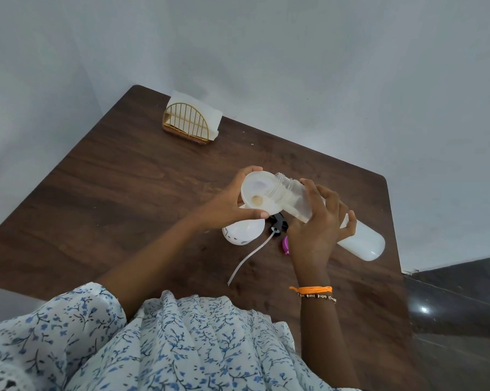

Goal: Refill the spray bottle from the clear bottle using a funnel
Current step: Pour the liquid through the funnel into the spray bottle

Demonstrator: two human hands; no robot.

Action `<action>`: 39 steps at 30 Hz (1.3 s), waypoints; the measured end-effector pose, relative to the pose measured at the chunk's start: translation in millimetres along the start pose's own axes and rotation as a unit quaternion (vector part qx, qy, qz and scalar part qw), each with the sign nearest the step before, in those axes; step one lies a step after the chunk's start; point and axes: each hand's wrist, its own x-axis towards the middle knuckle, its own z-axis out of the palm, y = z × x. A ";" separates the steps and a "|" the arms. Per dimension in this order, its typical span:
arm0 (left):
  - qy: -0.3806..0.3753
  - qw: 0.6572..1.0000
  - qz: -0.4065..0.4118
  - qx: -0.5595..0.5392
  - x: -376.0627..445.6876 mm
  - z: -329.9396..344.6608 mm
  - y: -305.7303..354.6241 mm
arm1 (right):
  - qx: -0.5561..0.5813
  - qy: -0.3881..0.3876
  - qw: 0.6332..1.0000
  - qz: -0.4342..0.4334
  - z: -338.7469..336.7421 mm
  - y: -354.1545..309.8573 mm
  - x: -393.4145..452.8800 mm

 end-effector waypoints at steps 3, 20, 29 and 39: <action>0.006 1.000 -0.001 0.002 -0.7 -0.6 1.2 | 0.044 0.002 0.999 0.003 -2.1 -1.7 3.6; -0.004 0.998 -0.020 0.058 -9.5 -16.0 30.9 | 0.404 -0.013 0.913 0.053 -80.0 -41.6 77.2; 0.022 0.992 0.126 -0.013 -9.1 -11.3 106.9 | 0.464 -0.064 0.884 0.008 -78.3 -80.3 88.2; 0.092 0.990 0.102 -0.009 -4.8 -0.1 105.1 | 0.499 -0.078 0.859 0.083 -54.9 -50.6 78.6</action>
